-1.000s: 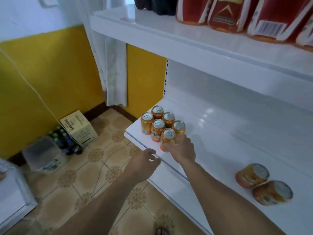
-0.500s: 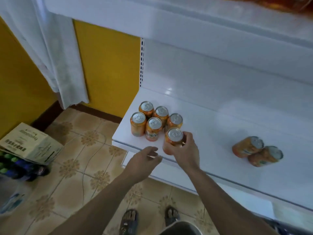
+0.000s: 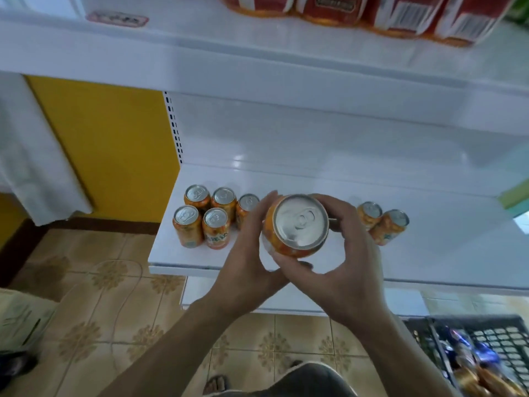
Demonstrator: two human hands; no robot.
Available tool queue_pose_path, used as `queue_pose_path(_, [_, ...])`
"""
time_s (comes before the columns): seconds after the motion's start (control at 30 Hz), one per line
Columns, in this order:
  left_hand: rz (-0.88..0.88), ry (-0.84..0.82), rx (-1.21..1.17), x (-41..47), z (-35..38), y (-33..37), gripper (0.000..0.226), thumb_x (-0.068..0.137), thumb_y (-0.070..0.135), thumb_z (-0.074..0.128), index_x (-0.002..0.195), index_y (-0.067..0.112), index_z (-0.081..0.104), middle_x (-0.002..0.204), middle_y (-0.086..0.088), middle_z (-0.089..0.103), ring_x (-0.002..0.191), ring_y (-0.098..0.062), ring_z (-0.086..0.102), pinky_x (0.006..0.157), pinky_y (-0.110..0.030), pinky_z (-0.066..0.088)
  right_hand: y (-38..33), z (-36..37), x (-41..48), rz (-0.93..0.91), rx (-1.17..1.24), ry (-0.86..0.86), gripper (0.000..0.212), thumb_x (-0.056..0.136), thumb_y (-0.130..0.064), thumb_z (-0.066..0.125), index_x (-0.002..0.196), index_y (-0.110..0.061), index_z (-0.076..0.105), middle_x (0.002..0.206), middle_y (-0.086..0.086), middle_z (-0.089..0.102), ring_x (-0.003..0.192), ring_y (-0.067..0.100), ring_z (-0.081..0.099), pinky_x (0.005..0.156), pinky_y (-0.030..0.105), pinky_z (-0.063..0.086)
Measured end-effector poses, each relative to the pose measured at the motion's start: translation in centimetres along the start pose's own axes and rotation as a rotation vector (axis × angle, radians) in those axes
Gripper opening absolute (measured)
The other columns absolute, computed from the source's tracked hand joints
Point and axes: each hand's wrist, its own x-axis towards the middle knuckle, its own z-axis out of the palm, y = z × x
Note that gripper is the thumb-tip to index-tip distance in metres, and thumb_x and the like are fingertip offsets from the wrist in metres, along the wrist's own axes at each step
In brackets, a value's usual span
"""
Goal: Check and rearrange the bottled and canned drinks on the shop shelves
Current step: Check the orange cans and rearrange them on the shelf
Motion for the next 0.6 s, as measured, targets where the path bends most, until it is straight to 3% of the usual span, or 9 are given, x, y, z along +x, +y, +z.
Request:
queue_pose_path(0.07, [0.015,0.007,-0.081,0.2,0.8,0.2,0.1,0.075,0.022,0.087,0.154,0.023,0.025,0.149,0.0,0.046,0.139,-0.025,0.044,0.101,-0.055,0.049,-0.5,-1.3,0.0,-0.07,-0.004,-0.012,0.065,0.07,-0.043,0.08,0.126,-0.026,0.052,0.12,-0.021,0.06,0.111,-0.003,0.058,0.09,0.007,0.041])
queue_pose_path(0.17, [0.038,0.024,-0.097,0.4,1.5,0.7,0.095,0.075,0.029,0.086,0.152,0.027,0.031,0.147,-0.004,0.048,0.137,-0.03,0.047,0.098,-0.059,0.05,-0.3,-2.5,-0.1,-0.118,0.008,-0.007,0.065,0.07,-0.042,0.08,0.127,-0.022,0.053,0.121,-0.017,0.061,0.113,-0.001,0.059,0.092,0.008,0.041])
queue_pose_path(0.27, [0.042,0.034,-0.022,0.5,2.1,1.3,0.084,0.075,0.024,0.088,0.144,0.025,0.041,0.138,0.009,0.054,0.131,-0.017,0.052,0.1,-0.037,0.052,0.7,-3.1,-0.3,-0.09,0.058,0.015,0.068,0.069,-0.042,0.079,0.128,-0.031,0.047,0.12,-0.027,0.057,0.114,-0.004,0.058,0.09,0.008,0.043])
queue_pose_path(0.33, [0.055,0.066,0.015,0.5,2.0,1.8,0.08,0.072,0.025,0.089,0.137,0.037,0.044,0.131,0.023,0.054,0.123,-0.006,0.056,0.093,-0.022,0.052,1.7,-3.7,-0.2,0.041,0.252,0.027,0.076,0.068,-0.038,0.08,0.132,-0.042,0.039,0.119,-0.024,0.059,0.114,0.008,0.063,0.089,0.02,0.053])
queue_pose_path(0.4, [0.046,0.094,-0.005,0.4,1.9,2.4,0.082,0.068,0.024,0.09,0.134,0.042,0.044,0.128,0.027,0.053,0.121,-0.006,0.057,0.089,-0.028,0.057,2.7,-4.4,0.2,0.263,0.536,-0.007,0.079,0.066,-0.036,0.078,0.133,-0.046,0.039,0.114,-0.013,0.065,0.108,0.02,0.069,0.081,0.033,0.06])
queue_pose_path(0.5, [0.097,0.118,-0.074,0.7,2.0,4.1,0.088,0.066,0.019,0.092,0.136,0.038,0.041,0.128,0.023,0.056,0.124,-0.01,0.055,0.089,-0.035,0.058,3.9,-4.9,1.0,0.586,0.882,-0.019,0.067,0.071,-0.033,0.073,0.134,-0.031,0.051,0.108,-0.003,0.072,0.098,0.024,0.072,0.073,0.032,0.059])
queue_pose_path(0.6, [0.206,0.108,-0.055,1.3,2.7,5.8,0.09,0.068,0.029,0.088,0.141,0.036,0.036,0.131,0.016,0.056,0.128,-0.018,0.053,0.09,-0.035,0.058,3.8,-3.9,1.3,0.846,1.111,-0.046,0.061,0.086,-0.039,0.063,0.136,-0.005,0.056,0.109,0.013,0.071,0.093,0.027,0.069,0.071,0.035,0.059])
